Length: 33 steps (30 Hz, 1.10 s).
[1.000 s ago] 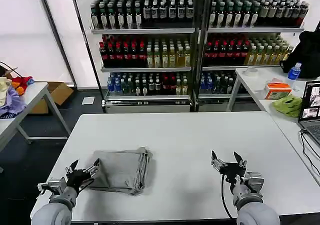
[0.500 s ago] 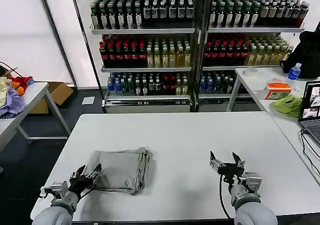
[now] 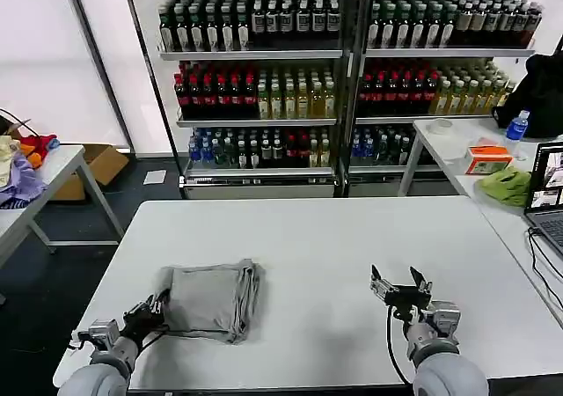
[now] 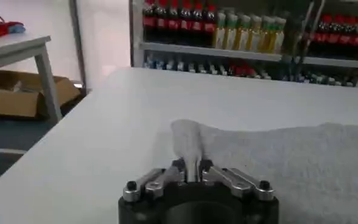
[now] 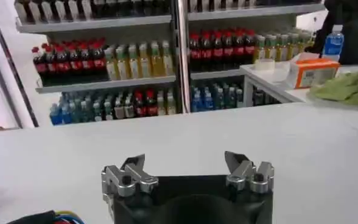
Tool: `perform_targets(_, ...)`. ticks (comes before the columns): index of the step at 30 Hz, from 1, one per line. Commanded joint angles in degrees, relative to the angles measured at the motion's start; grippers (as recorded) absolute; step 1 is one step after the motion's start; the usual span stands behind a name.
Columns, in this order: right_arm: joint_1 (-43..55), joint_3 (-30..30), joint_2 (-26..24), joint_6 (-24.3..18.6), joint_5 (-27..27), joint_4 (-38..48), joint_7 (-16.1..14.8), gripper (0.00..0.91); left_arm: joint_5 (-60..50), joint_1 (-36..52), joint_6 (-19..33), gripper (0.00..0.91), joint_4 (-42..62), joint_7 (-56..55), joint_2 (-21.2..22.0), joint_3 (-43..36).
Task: Fold and organize the clothes.
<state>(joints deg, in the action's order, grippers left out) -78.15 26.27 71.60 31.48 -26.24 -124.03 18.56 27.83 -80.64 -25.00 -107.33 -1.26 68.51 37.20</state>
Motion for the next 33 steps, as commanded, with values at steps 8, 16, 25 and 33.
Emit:
perform_targets(8, 2.0, -1.0, -0.5, 0.2, -0.3, 0.7, 0.2, 0.907, 5.5, 0.7, 0.6, 0.000, -1.5, -2.4, -11.4, 22.5)
perform_targets(16, 2.3, -1.4, -0.2, 0.1, -0.5, 1.1, 0.2, 0.907, 0.3, -4.1, -0.3, 0.000, -11.9, -0.1, -11.2, 20.7)
perform_targets(25, -0.2, 0.5, 0.2, 0.2, -0.1, 0.1, 0.3, 0.907, -6.4, -3.9, -2.9, 0.000, -22.1, -4.0, -0.3, -7.3)
perform_targets(33, -3.3, 1.7, 2.5, 0.2, 3.8, 0.1, 0.3, 0.907, -10.4, 5.8, -4.2, 0.000, -13.8, -6.4, 10.3, -29.9)
